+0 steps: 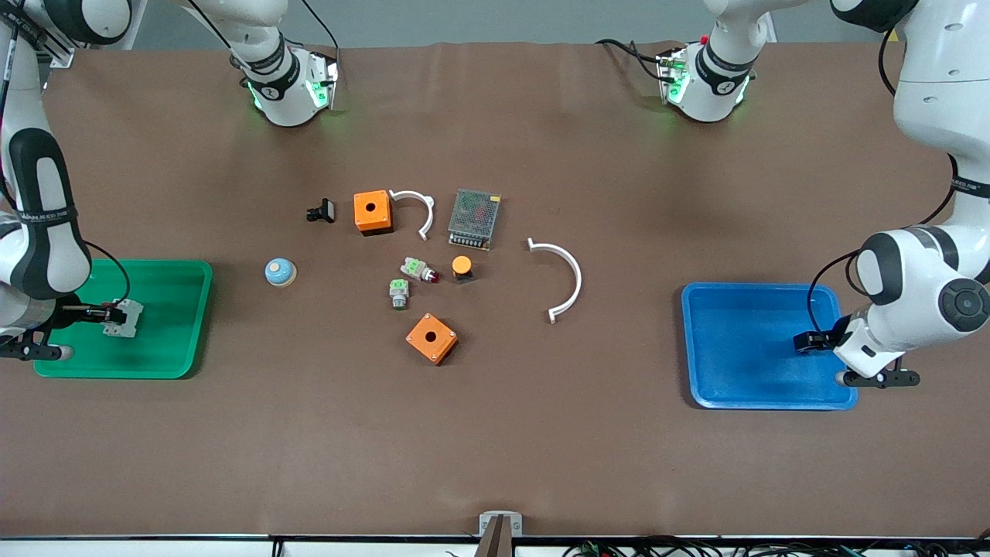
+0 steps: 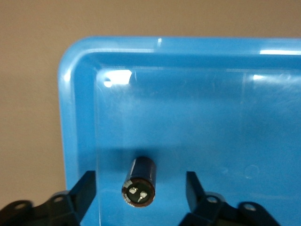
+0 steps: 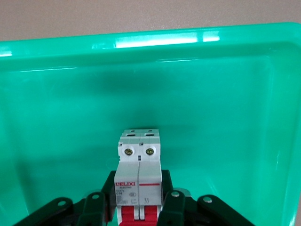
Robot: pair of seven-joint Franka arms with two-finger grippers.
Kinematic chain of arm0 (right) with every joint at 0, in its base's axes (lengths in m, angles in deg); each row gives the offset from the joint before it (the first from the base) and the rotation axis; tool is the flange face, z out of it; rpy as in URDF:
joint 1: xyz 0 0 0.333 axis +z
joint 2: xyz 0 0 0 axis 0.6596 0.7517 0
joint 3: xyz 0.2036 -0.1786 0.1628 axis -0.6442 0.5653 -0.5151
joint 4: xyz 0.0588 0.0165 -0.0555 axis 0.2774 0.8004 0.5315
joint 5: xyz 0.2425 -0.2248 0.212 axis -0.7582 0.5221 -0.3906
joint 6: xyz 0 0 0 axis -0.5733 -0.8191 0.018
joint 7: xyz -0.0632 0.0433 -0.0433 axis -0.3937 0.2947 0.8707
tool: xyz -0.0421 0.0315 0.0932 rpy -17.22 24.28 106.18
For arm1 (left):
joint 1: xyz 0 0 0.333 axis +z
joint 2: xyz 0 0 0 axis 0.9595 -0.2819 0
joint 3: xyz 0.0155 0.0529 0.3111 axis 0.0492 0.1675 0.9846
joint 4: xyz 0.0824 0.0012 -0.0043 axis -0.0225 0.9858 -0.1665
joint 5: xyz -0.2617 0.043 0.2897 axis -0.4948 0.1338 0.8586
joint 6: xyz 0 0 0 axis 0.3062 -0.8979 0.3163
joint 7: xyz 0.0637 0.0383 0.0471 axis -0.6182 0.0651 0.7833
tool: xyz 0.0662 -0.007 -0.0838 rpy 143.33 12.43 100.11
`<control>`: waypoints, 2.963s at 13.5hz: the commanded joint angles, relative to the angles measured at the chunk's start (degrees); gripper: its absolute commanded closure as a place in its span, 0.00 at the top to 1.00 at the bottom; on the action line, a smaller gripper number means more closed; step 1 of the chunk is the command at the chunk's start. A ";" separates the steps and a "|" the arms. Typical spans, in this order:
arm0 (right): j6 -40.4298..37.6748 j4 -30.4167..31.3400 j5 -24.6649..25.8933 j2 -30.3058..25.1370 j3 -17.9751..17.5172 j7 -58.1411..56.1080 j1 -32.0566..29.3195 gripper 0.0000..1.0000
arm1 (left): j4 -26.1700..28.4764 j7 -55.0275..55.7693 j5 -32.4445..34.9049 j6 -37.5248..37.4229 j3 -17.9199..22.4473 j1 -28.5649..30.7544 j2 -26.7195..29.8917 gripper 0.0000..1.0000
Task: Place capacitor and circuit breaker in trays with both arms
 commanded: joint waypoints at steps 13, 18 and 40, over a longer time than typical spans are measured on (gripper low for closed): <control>-18.18 4.69 0.12 -20.74 -1.66 5.25 8.58 0.99 | -12.28 0.22 0.10 -27.89 -6.18 -0.47 22.42 1.00; -19.84 9.37 -2.51 -27.52 -1.66 11.16 14.03 1.00 | -11.67 -0.04 -0.51 -37.28 -7.07 -2.03 29.63 1.00; -32.95 -10.32 -1.81 -33.51 -1.22 18.63 18.96 1.00 | -8.05 5.49 -5.17 -42.84 3.83 -18.57 36.51 1.00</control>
